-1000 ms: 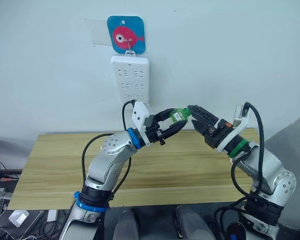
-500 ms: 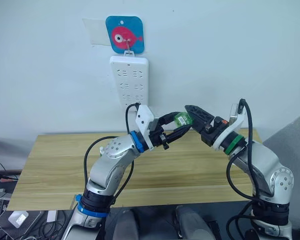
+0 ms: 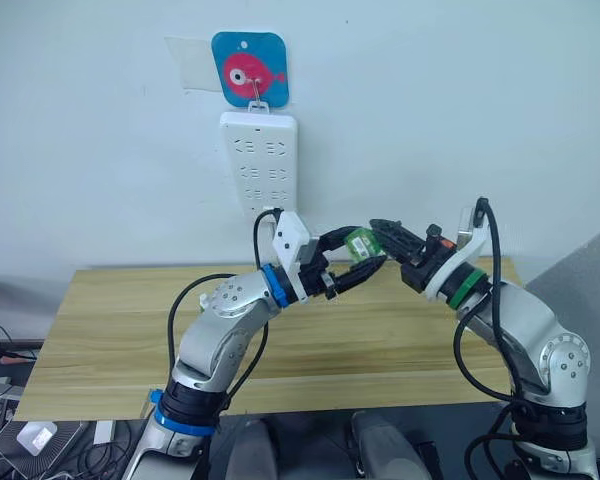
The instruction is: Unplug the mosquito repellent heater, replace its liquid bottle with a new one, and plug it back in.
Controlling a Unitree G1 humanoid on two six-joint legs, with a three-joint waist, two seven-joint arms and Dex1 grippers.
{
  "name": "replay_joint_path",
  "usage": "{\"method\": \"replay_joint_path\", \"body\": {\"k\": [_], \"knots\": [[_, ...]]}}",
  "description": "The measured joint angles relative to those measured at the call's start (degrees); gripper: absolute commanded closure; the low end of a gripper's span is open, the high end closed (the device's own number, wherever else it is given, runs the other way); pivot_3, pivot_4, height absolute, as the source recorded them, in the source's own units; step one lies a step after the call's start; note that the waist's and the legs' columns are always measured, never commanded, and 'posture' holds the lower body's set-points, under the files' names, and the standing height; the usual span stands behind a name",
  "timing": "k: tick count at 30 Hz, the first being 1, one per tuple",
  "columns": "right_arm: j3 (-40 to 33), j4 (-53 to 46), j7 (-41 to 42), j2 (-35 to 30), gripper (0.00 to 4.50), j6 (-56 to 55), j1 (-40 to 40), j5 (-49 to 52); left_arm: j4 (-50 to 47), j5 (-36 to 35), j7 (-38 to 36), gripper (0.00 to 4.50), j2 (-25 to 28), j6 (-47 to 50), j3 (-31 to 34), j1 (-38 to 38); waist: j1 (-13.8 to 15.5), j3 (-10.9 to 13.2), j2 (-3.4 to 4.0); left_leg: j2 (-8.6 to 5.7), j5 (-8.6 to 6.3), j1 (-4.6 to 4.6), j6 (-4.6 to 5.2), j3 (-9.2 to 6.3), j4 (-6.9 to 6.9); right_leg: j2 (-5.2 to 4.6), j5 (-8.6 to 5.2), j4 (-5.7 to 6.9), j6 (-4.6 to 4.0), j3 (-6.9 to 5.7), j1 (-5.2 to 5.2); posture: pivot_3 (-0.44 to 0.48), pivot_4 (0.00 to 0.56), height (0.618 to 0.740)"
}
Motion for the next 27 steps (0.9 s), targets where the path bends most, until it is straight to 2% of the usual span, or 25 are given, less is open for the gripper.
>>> {"method": "replay_joint_path", "body": {"k": [1, 5, 9, 12, 14, 16, 18, 21, 27], "knots": [[0.1, 0.0, 0.2, -0.7, 3.68, 0.0, 0.0, -0.1, -0.3, 0.0, -0.2, 0.0, 0.6, 0.3, 0.1, 0.0, 0.0, 0.0, 0.0, 0.0, 0.0, 0.0, 0.0, 0.0, 0.0, 0.0, 0.0, 0.0, 0.0, 0.0, 0.0, -0.107, 0.177, 0.74], [0.4, 0.5, 3.6, -2.9, 3.68, 0.0, -0.5, -4.0, -2.2, -0.8, -0.4, 0.0, 4.4, 1.7, 2.8, 2.4, -0.1, 0.0, 0.0, 0.03, 0.0, 0.04, 0.0, 0.02, -0.01, 0.0, 0.0, 0.03, 0.0, 0.01, -0.01, -0.096, 0.179, 0.74], [2.8, 0.5, 12.8, -8.2, 3.68, 2.2, -0.6, -16.9, -4.8, -0.6, -1.1, 0.0, 10.3, 1.4, 6.7, 8.3, 0.4, 0.0, 0.01, 0.05, 0.01, 0.05, -0.01, 0.03, -0.03, 0.0, 0.0, 0.0, 0.0, 0.0, -0.02, -0.088, 0.181, 0.74], [8.5, 0.1, 22.2, -13.4, 3.68, 1.7, 0.2, -34.2, -7.1, -0.2, -3.1, 0.0, 14.0, 0.6, 7.1, 12.8, 1.2, 0.0, 0.01, 0.04, 0.01, 0.05, -0.02, 0.06, -0.02, -0.04, -0.01, -0.03, 0.01, 0.0, -0.03, -0.067, 0.184, 0.74], [12.8, 0.2, 28.6, -16.7, 3.68, -2.0, 2.4, -48.9, -9.1, -1.0, -4.6, 0.0, 15.0, 1.0, 6.8, 14.6, 1.9, 0.0, 0.0, 0.03, 0.01, 0.05, -0.02, 0.04, -0.01, -0.06, -0.01, -0.03, 0.01, -0.03, -0.03, -0.06, 0.184, 0.74], [16.1, 1.6, 33.6, -17.2, 3.68, -7.9, 4.5, -61.6, -10.0, -0.4, -5.7, 0.0, 16.0, 0.3, 5.6, 14.6, 2.9, 0.0, 0.0, 0.01, 0.01, 0.06, -0.03, -0.01, 0.02, -0.06, -0.01, -0.02, 0.01, -0.07, -0.01, -0.052, 0.183, 0.74], [17.8, 5.2, 36.3, -16.9, 3.68, -15.1, 6.4, -72.7, -10.2, 0.6, -6.7, 0.0, 16.1, -0.5, 3.9, 14.0, 3.4, 0.0, -0.02, -0.03, 0.01, 0.07, -0.02, -0.01, 0.08, -0.06, -0.01, -0.01, 0.01, -0.07, 0.05, -0.047, 0.184, 0.74], [17.7, 16.9, 36.7, -15.0, 3.68, -25.6, 9.1, -86.9, -10.2, 1.9, -8.0, 0.0, 15.9, -1.1, 0.8, 12.7, 4.2, -0.1, -0.13, -0.07, 0.01, 0.07, -0.02, 0.02, 0.12, -0.1, 0.0, -0.02, 0.01, -0.06, 0.09, -0.045, 0.183, 0.74], [16.1, 37.7, 35.3, -7.1, 3.68, -37.8, 8.1, -100.4, -8.0, 5.4, -8.9, 0.0, 13.8, -3.0, -4.3, 8.2, 4.3, -0.1, -0.09, -0.03, 0.01, 0.17, -0.02, 0.09, 0.1, -0.06, 0.01, 0.12, -0.02, 0.0, 0.07, -0.048, 0.172, 0.74]]}}
